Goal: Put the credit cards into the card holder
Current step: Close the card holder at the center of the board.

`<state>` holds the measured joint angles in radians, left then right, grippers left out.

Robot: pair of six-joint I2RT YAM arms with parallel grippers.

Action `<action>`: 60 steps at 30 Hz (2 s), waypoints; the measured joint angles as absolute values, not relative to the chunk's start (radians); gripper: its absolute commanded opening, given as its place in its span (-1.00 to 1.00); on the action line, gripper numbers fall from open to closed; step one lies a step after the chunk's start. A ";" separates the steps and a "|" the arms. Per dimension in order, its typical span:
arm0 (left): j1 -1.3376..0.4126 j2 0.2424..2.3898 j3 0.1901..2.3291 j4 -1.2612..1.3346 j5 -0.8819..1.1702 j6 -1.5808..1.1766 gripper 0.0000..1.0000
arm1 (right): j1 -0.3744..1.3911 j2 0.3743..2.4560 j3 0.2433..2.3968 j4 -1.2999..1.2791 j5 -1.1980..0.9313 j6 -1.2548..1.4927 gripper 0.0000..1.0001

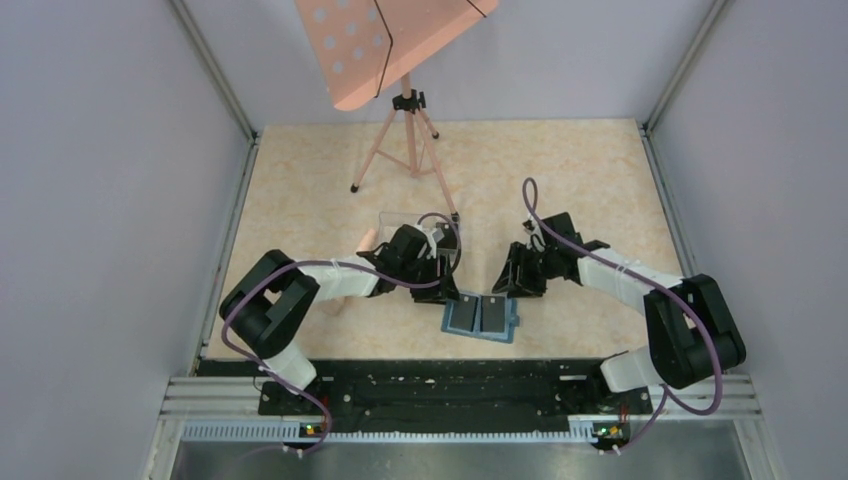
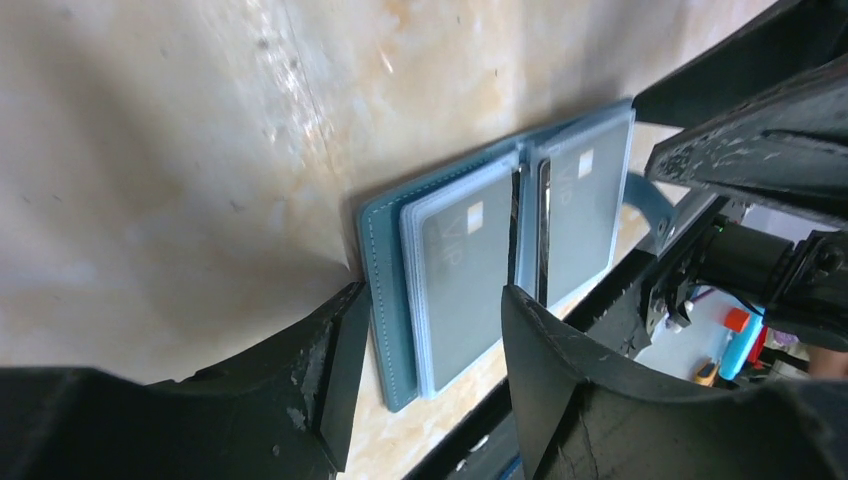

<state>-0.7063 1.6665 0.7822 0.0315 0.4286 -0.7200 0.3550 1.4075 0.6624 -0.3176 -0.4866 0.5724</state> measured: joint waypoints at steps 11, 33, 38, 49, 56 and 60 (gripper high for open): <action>-0.729 1.563 0.736 -0.064 0.346 -0.783 0.17 | 0.458 1.403 0.717 -0.421 -0.409 0.520 0.22; -0.689 1.358 0.559 0.056 0.292 -0.864 0.18 | 0.591 1.345 0.759 -0.484 -0.304 0.526 0.24; -0.683 1.390 0.546 0.125 0.332 -0.892 0.13 | 0.641 1.380 0.761 -0.438 -0.324 0.562 0.16; -0.726 1.572 0.612 0.165 0.426 -0.917 -0.09 | 0.666 1.423 0.714 -0.326 -0.368 0.622 -0.14; -0.786 1.575 0.738 0.012 0.341 -0.859 -0.08 | 0.666 1.466 0.687 -0.299 -0.376 0.631 -0.27; -0.801 1.575 0.747 -0.029 0.319 -0.845 -0.08 | 0.666 1.480 0.686 -0.298 -0.376 0.632 -0.29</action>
<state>-0.8005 1.5753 0.7467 -0.0292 0.3191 -0.8448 0.6659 1.4799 0.6857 -0.2977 -0.3763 0.6315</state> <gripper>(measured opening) 0.459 0.361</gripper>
